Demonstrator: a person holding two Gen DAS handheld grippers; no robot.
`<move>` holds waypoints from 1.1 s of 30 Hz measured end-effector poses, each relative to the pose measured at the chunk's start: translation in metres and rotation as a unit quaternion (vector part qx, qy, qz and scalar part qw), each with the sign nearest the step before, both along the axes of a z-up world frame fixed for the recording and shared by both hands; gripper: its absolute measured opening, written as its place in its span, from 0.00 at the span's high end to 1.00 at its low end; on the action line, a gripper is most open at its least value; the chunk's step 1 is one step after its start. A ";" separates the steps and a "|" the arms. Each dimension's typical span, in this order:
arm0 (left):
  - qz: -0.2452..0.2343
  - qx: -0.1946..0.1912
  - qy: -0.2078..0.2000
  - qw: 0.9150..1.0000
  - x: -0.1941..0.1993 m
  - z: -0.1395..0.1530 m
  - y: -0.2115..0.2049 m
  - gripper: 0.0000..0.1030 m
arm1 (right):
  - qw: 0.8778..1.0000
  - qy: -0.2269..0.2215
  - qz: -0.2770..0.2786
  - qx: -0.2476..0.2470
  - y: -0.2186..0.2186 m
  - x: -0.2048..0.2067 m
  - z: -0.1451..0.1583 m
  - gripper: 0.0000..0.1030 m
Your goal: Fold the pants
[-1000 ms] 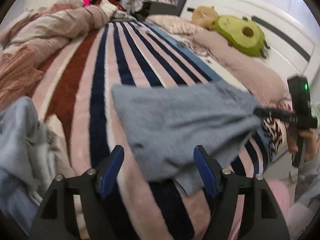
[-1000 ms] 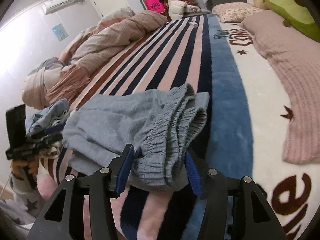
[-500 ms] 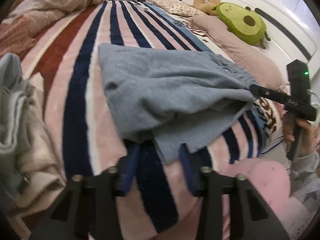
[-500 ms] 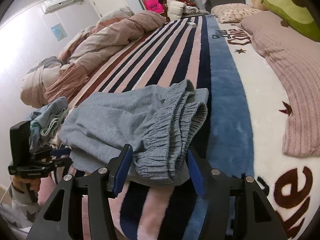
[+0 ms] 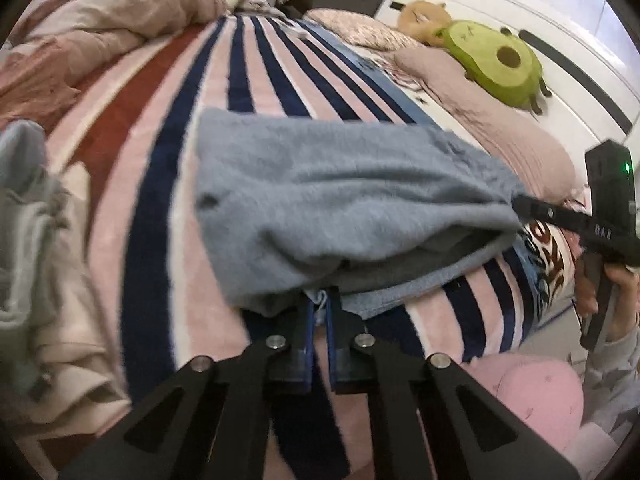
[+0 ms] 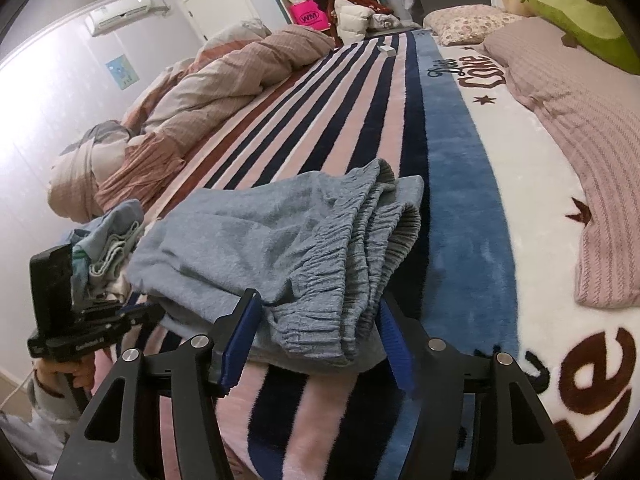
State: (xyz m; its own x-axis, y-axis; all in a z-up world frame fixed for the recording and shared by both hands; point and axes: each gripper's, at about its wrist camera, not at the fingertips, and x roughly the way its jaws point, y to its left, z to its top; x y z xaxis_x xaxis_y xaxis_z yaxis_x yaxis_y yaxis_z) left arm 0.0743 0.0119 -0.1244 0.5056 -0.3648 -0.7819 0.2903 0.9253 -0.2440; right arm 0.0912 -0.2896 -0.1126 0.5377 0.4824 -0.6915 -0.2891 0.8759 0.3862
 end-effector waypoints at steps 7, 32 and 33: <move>0.023 0.071 -0.042 0.996 0.012 0.003 -0.003 0.97 | 1.000 0.016 0.014 0.019 0.003 -0.001 -0.008 0.46; 0.058 -0.070 0.018 0.996 0.065 0.008 0.049 0.45 | 1.000 0.027 0.008 0.006 0.004 0.024 -0.012 0.26; 0.053 -0.076 0.026 0.995 0.069 0.002 0.045 0.45 | 0.999 0.031 0.011 0.006 0.005 0.024 -0.016 0.26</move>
